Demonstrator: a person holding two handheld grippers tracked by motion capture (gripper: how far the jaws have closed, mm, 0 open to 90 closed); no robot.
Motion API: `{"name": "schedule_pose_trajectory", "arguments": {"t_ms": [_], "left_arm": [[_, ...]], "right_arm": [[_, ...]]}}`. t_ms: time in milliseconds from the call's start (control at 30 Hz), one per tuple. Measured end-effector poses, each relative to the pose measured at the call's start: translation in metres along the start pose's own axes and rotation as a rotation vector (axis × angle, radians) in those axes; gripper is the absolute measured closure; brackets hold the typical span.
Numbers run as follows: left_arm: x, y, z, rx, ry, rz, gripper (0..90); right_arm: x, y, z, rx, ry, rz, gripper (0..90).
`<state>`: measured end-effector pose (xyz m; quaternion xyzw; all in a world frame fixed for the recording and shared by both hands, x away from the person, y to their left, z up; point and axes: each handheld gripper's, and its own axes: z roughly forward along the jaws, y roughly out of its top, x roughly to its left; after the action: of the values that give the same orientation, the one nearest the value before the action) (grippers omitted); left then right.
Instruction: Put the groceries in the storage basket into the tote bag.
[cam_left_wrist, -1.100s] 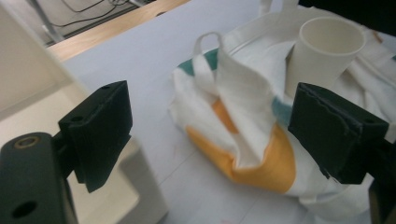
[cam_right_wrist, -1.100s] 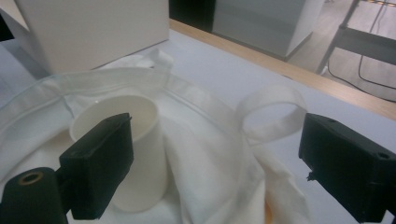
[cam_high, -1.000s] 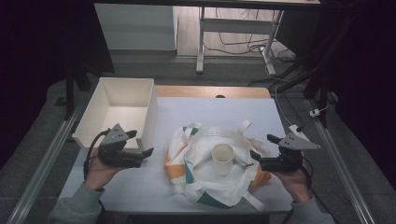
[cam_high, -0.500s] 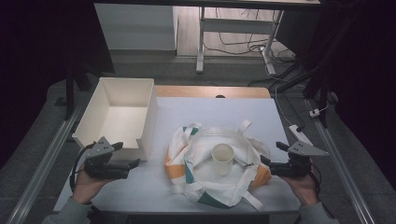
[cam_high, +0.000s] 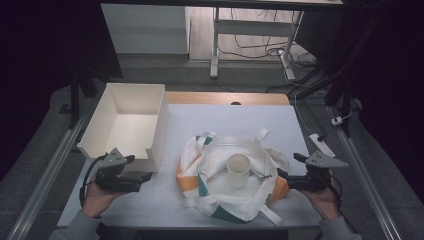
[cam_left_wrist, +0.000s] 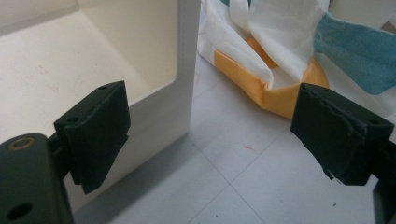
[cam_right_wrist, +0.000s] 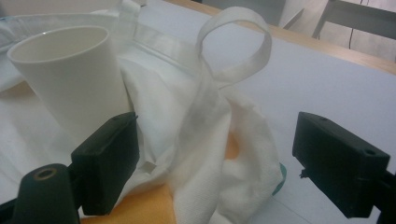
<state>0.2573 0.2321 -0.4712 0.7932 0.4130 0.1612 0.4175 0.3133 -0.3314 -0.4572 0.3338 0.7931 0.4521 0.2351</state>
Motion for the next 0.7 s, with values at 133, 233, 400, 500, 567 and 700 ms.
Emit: {"name": "schedule_pose_trajectory", "arguments": {"t_ms": [133, 233, 400, 500, 567, 700], "left_arm": [[-0.0001, 0.0001, 0.0003, -0.001, -0.001, 0.001, 12.4], [-0.0001, -0.0001, 0.0001, -0.002, -0.001, 0.001, 12.4], [-0.0005, -0.0004, 0.0007, 0.001, -0.001, 0.001, 12.4], [-0.0012, -0.0005, 0.0005, -0.001, -0.002, 0.004, 12.4], [-0.0019, -0.0005, -0.0002, -0.003, -0.002, 0.006, 12.4], [-0.0043, -0.0007, -0.0023, -0.013, -0.003, 0.009, 12.5]], "right_arm": [[0.0008, 0.0006, 0.0004, -0.001, 0.001, -0.004, 15.1], [0.0009, 0.0007, 0.0001, -0.001, 0.001, -0.006, 15.1], [0.0007, 0.0006, 0.0002, -0.001, 0.002, -0.006, 15.1], [0.0011, 0.0002, 0.0007, 0.002, 0.003, -0.007, 15.1], [0.0014, 0.0001, 0.0013, 0.004, 0.004, -0.007, 15.2], [0.0019, -0.0001, 0.0019, 0.010, 0.004, -0.013, 15.3]]}}
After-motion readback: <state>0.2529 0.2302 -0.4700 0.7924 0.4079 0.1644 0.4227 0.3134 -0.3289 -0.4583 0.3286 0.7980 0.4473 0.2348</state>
